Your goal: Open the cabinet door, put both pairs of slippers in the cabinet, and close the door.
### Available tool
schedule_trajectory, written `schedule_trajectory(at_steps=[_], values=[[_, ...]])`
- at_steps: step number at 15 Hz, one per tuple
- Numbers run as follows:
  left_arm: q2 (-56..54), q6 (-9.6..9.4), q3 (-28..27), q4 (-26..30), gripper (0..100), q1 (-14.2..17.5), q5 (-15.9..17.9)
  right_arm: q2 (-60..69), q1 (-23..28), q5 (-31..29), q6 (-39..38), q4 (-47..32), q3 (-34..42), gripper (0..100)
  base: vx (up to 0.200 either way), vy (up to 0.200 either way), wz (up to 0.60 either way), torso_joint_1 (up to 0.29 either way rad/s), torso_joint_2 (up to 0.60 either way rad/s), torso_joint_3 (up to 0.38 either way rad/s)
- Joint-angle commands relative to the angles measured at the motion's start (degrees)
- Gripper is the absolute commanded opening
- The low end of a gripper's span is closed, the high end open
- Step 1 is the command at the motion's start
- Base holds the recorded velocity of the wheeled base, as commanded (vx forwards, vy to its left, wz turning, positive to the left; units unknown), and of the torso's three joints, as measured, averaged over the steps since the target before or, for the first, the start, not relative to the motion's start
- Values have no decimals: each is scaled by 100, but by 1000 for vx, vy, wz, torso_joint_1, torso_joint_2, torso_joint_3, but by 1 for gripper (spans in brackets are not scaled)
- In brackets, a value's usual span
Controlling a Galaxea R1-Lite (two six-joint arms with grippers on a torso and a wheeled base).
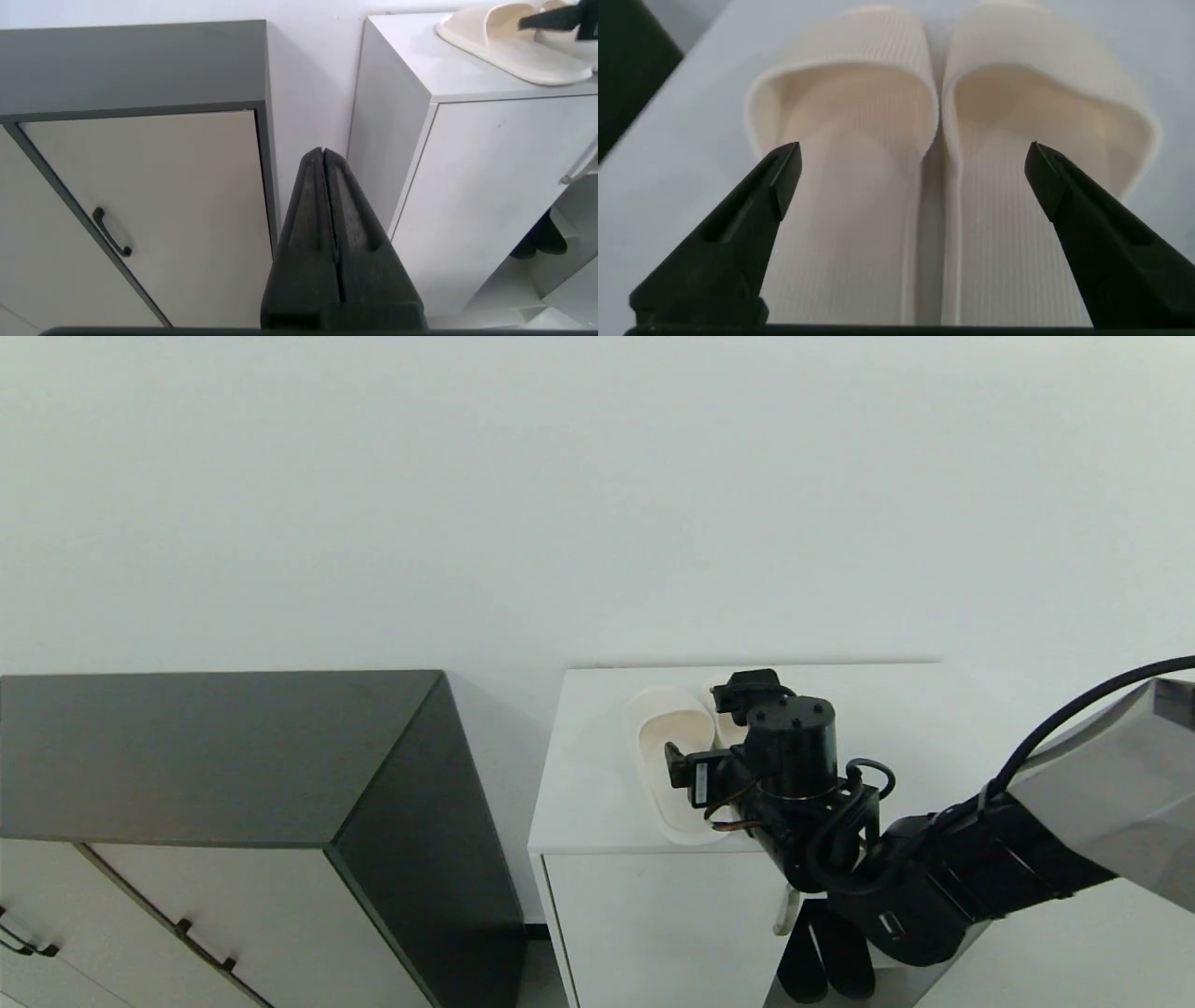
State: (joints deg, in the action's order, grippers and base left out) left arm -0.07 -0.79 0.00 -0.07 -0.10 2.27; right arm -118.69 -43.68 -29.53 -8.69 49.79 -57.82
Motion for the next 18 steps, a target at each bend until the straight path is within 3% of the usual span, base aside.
schedule_trajectory(at_steps=[1, 14, 15, 18], values=[[7, 0, 0, -1, 0, 1, 2, -207, 79, 8, 8, 5, -54, 100, 0, 0, 0, 0, 0, 0], [7, 18, 0, -1, 0, 1, 2, -1086, 624, 254, 192, -400, -1531, 100, 0, 0, 0, 0, 0, 0], [7, 18, 0, -1, 0, 1, 2, -1086, 633, 254, 192, -417, -1548, 0, 0, 0, 0, 0, 0, 0], [7, 18, 0, -1, 0, 1, 2, -1086, 633, 254, 192, -435, -1566, 0, 0, 0, 0, 0, 0, 0]])
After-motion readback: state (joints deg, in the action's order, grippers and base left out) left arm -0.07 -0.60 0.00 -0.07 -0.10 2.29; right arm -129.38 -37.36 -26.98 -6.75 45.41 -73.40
